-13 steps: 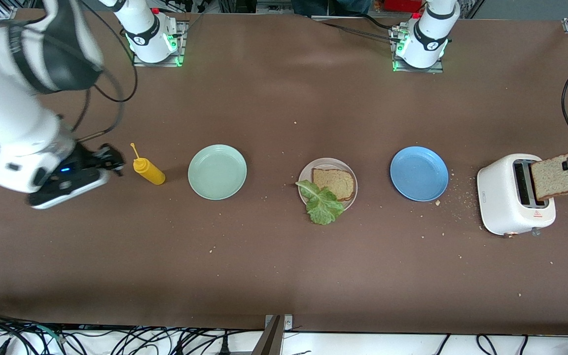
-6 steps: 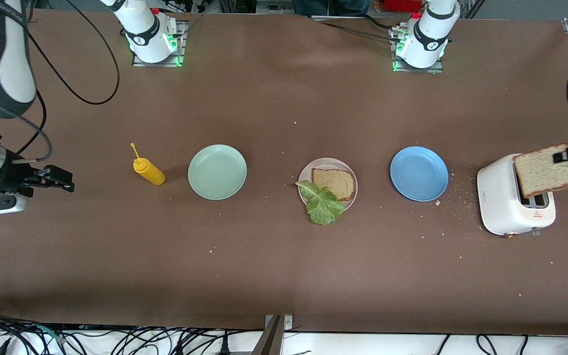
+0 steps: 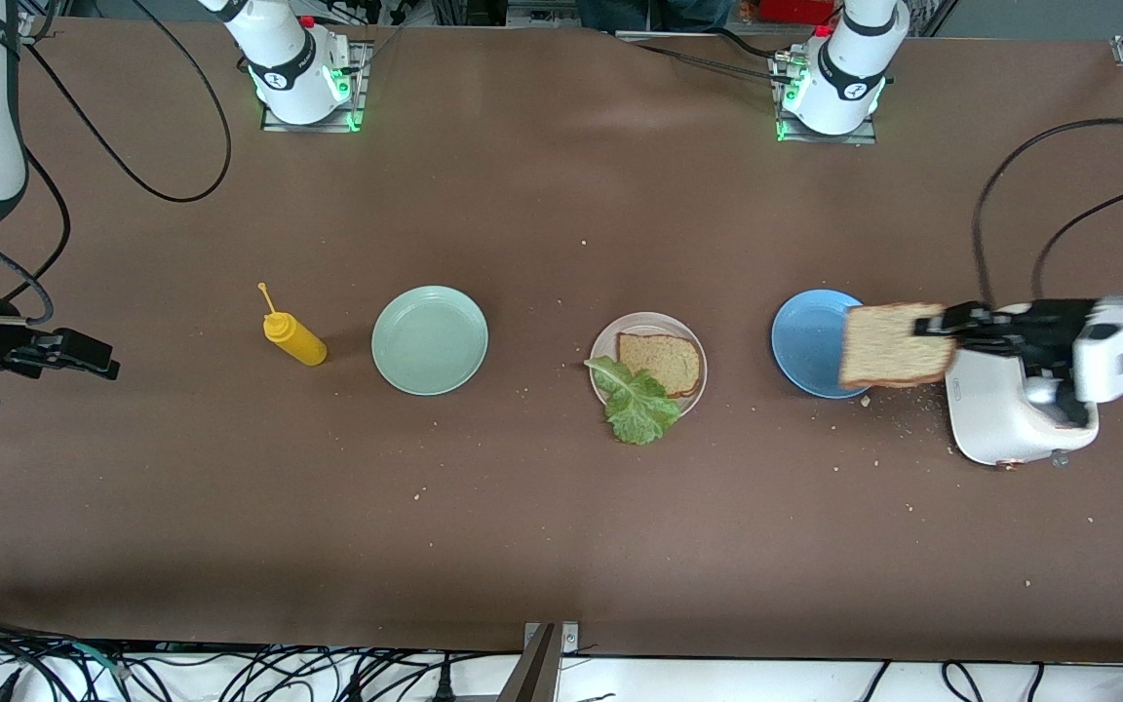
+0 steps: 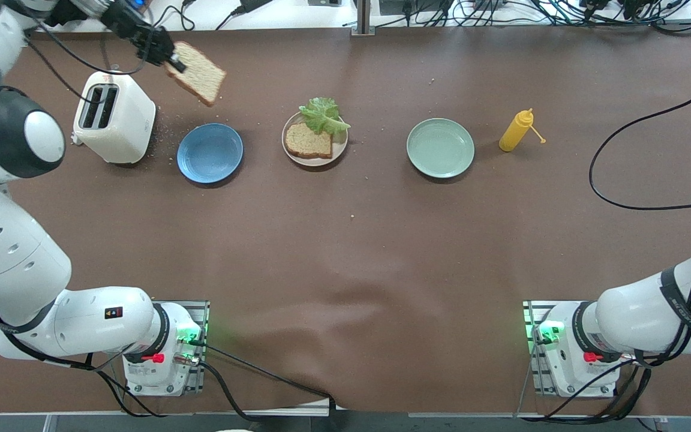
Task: Make sandwich in beige plate with both arms
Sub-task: 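Carry the bread slice with the left gripper over the beige plate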
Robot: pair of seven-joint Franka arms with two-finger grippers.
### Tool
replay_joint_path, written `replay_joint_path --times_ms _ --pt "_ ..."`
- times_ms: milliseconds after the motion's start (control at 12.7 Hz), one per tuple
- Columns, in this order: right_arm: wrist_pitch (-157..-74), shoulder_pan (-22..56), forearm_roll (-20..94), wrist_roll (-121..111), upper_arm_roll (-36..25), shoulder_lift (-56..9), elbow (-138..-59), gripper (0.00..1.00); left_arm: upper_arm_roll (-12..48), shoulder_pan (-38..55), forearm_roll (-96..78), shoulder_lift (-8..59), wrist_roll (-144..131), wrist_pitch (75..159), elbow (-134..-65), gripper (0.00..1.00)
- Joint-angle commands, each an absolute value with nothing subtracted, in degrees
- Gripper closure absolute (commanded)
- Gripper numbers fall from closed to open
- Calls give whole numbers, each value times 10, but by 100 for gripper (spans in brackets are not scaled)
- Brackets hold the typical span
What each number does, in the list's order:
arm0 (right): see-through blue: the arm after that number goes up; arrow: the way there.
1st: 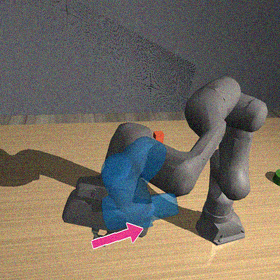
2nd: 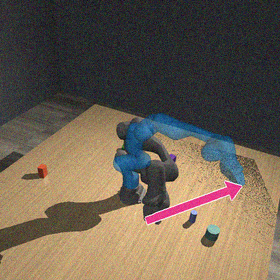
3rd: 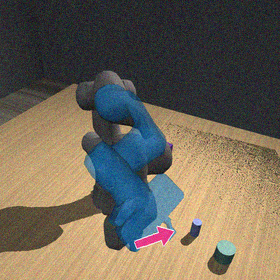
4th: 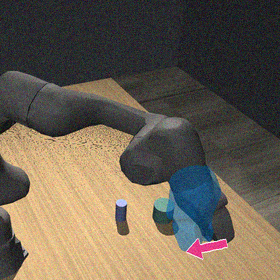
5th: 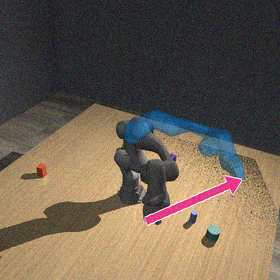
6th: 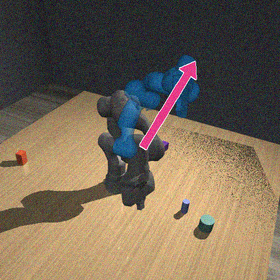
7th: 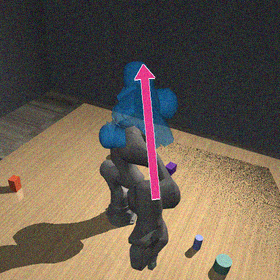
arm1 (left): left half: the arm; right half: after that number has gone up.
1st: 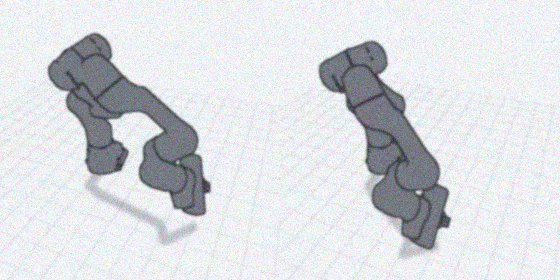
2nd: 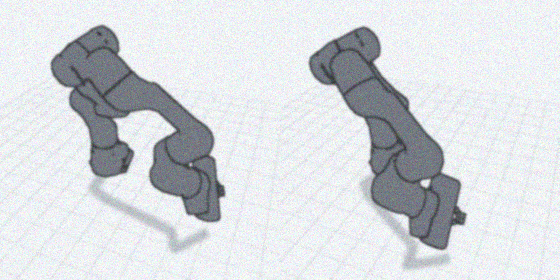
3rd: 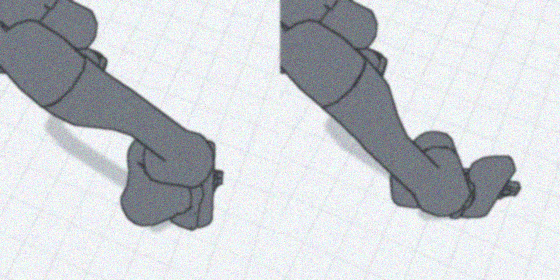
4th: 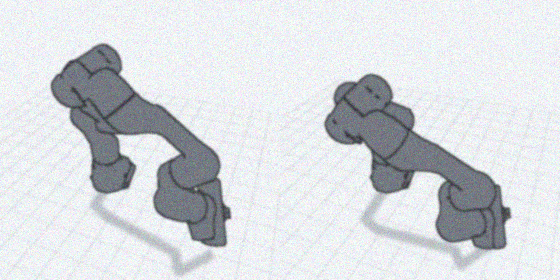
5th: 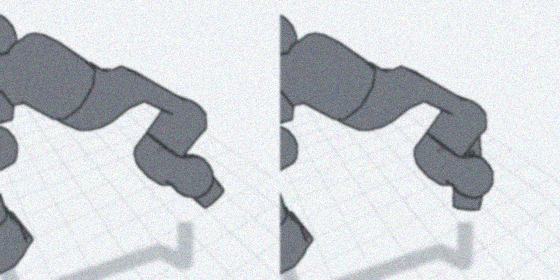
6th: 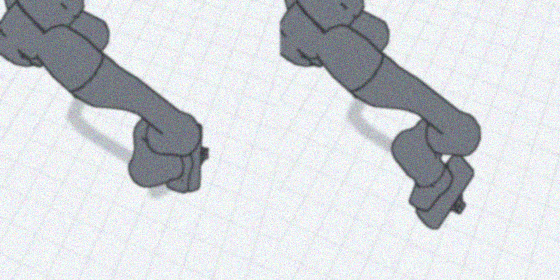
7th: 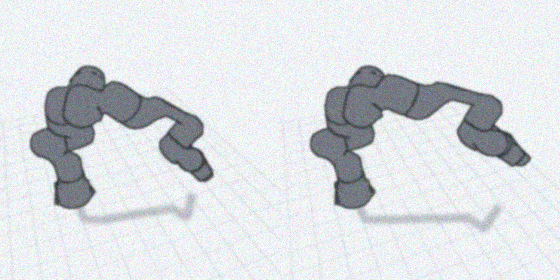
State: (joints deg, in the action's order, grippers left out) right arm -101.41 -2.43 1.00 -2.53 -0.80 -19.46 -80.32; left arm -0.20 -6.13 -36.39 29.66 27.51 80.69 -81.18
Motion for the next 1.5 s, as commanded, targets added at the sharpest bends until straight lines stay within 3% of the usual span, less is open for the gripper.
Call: replay_joint_path --times_ms 0,869,1422 --pt "-994 -28 -1 -16 -4 -182 -821 1 -7 -34 -436 345 300 797 -795 100" --pt "-983 -27 0 -34 -16 -179 -816 0 -5 29 -591 416 258 804 -825 100" --pt "-987 -25 -1 -28 -15 -182 -816 0 -5 73 -585 449 297 889 -840 100"
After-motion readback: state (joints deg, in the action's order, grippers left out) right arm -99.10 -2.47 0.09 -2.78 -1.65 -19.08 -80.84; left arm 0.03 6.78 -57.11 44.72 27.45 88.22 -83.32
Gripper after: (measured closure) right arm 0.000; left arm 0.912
